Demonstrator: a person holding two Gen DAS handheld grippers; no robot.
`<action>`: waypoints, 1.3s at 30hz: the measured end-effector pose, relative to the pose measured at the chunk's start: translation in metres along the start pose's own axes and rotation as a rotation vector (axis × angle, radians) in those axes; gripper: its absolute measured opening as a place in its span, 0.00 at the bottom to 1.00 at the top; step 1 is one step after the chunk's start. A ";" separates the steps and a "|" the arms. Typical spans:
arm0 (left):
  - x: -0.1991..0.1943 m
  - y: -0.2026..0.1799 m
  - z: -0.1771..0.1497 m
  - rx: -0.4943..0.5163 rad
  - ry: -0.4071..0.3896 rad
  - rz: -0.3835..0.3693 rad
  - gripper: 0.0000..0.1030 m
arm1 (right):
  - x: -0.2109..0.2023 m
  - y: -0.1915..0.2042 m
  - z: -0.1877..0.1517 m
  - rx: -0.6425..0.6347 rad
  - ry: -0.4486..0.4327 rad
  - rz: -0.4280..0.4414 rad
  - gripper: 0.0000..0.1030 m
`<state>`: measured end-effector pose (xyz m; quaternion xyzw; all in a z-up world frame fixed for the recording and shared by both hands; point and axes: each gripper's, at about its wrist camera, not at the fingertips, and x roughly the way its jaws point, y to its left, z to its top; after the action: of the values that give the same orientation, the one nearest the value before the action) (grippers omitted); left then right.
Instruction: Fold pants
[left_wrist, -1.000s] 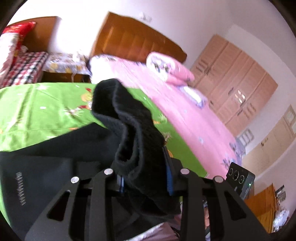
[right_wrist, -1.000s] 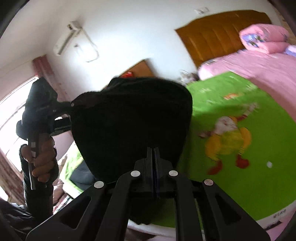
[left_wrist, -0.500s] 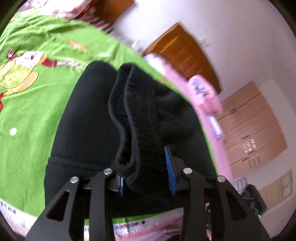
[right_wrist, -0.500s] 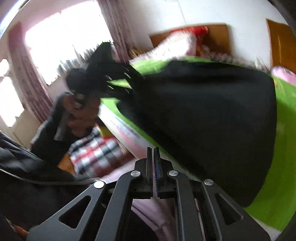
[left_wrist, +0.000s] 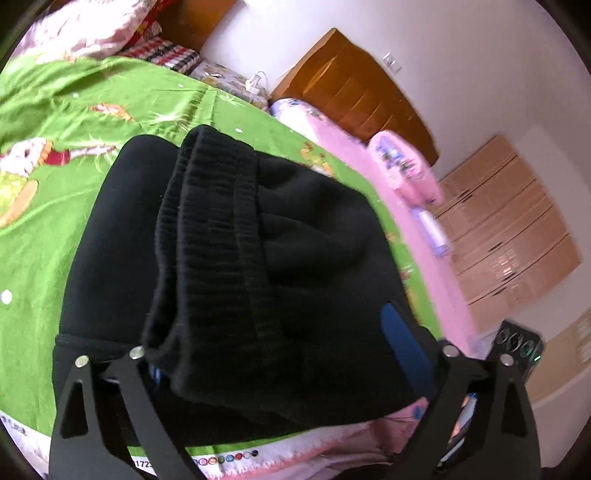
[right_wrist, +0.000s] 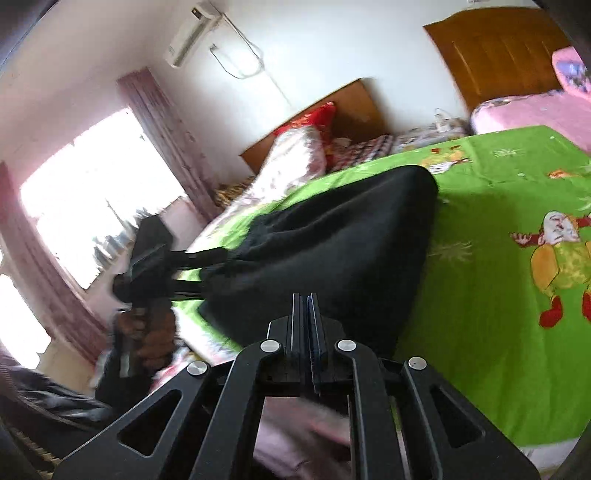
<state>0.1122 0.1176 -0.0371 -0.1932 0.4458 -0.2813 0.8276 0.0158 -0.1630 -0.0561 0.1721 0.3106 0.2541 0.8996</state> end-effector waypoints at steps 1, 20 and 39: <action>0.005 -0.005 -0.002 0.022 0.011 0.055 0.92 | 0.005 0.002 -0.009 -0.028 0.010 -0.007 0.12; -0.081 -0.027 0.016 0.154 -0.200 0.153 0.38 | 0.001 0.078 0.027 -0.315 -0.113 -0.007 0.12; -0.040 0.052 0.039 -0.049 -0.050 -0.017 0.98 | 0.060 0.039 -0.015 -0.174 0.027 0.037 0.12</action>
<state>0.1427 0.1857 -0.0204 -0.2241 0.4303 -0.2722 0.8310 0.0329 -0.0958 -0.0773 0.0958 0.2962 0.2988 0.9021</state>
